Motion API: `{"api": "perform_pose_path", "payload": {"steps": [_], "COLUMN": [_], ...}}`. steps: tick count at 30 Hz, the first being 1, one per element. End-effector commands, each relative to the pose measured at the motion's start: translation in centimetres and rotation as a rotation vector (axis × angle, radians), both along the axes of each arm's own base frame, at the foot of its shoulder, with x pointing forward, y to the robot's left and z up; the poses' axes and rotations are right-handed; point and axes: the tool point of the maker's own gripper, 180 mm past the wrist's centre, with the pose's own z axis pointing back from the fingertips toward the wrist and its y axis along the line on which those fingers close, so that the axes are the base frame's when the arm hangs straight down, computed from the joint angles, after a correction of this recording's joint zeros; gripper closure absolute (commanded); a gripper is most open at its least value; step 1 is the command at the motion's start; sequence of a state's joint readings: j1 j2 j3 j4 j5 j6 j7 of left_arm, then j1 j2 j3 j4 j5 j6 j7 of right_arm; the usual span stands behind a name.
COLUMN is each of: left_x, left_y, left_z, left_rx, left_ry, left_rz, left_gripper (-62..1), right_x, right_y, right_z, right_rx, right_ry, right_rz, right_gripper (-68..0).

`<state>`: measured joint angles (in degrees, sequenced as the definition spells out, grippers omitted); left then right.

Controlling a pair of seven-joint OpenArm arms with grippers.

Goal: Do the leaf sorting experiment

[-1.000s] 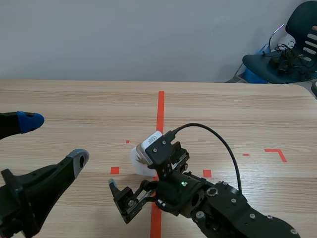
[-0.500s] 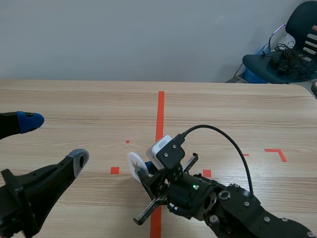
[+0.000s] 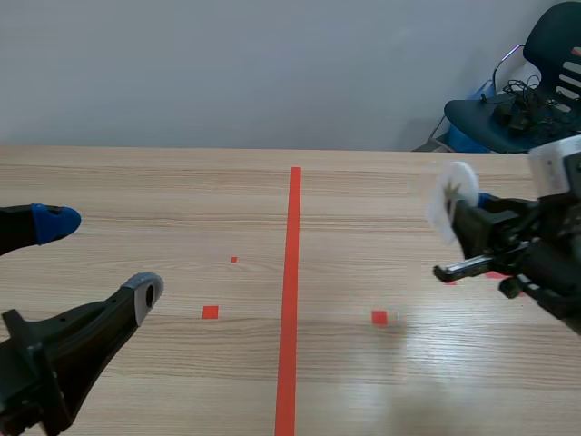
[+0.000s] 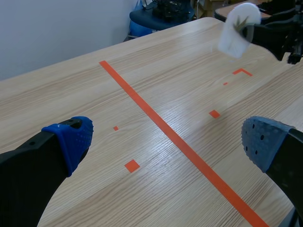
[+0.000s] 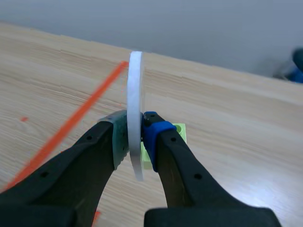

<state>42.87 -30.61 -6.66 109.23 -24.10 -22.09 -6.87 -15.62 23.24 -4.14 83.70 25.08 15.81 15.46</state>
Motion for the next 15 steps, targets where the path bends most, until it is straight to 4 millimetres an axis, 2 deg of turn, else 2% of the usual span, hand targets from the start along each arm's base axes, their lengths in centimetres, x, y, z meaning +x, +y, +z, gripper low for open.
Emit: {"api": "perform_pose_path", "payload": {"steps": [1, 4, 7, 11, 15], "left_x": [0.2, 0.2, 0.2, 0.2, 0.2], "left_y": [-0.3, -0.3, -0.3, -0.3, -0.3], "left_z": [1.0, 1.0, 1.0, 1.0, 1.0], "left_rx": [-0.022, -0.022, -0.022, -0.022, -0.022], "left_ry": [-0.028, -0.028, -0.028, -0.028, -0.028], "left_rz": [-0.002, -0.001, -0.002, -0.001, -0.001], "left_gripper": [-62.3, -62.3, -62.3, -62.3, -62.3], "right_x": [0.6, 1.0, 1.2, 1.6, 1.9], "right_y": [-2.3, -6.9, -10.3, -13.1, -14.7], "right_z": [-0.2, -0.5, -1.9, -4.0, -5.1], "right_rx": [0.011, -0.009, -0.012, 0.002, 0.022], "right_ry": [0.006, 0.017, 0.049, 0.072, 0.075], "right_rz": [-0.064, -0.181, -0.267, -0.342, -0.393], "right_gripper": [-4.9, -4.9, -4.8, -4.8, -4.8]}}
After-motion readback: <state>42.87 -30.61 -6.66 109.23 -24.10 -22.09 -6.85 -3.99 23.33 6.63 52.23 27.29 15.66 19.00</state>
